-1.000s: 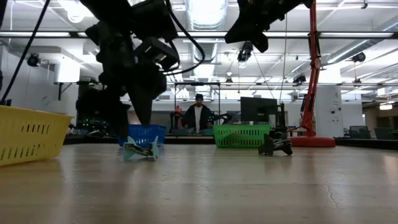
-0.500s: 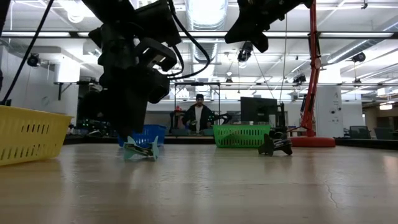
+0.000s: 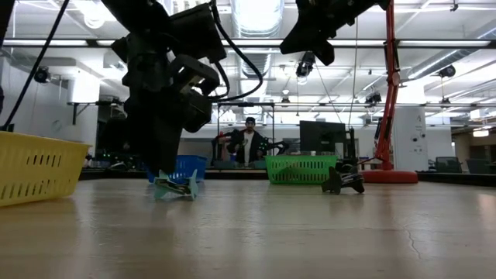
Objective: Pick and place Stapler, Stapler remover, tape
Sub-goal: Put the sky blue staple remover into the blue basket, then put the dark gray staple remover into the blue basket
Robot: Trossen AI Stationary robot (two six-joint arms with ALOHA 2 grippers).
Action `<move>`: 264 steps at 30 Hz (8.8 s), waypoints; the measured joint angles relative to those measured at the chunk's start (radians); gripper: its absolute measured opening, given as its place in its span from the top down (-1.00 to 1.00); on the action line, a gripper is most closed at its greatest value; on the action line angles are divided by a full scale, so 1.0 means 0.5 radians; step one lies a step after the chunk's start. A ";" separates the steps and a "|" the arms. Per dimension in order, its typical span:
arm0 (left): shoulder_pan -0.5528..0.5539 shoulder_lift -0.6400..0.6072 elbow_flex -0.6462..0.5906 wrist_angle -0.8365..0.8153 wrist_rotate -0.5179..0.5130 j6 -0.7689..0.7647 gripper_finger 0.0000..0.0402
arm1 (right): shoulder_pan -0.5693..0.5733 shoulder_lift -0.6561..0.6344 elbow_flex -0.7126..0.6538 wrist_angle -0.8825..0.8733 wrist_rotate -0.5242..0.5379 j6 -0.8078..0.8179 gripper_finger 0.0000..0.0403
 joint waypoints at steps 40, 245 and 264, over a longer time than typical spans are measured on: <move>0.682 -0.380 0.036 -0.095 -0.476 0.295 0.98 | 0.000 0.000 0.000 0.007 0.005 -0.001 0.79; 0.709 -0.493 0.043 1.316 0.572 0.941 0.98 | 0.284 0.008 0.096 -0.188 0.070 0.192 0.86; 0.983 -0.571 0.038 -0.094 -0.466 0.911 0.98 | 0.284 -0.066 0.097 -0.158 0.079 0.240 -0.02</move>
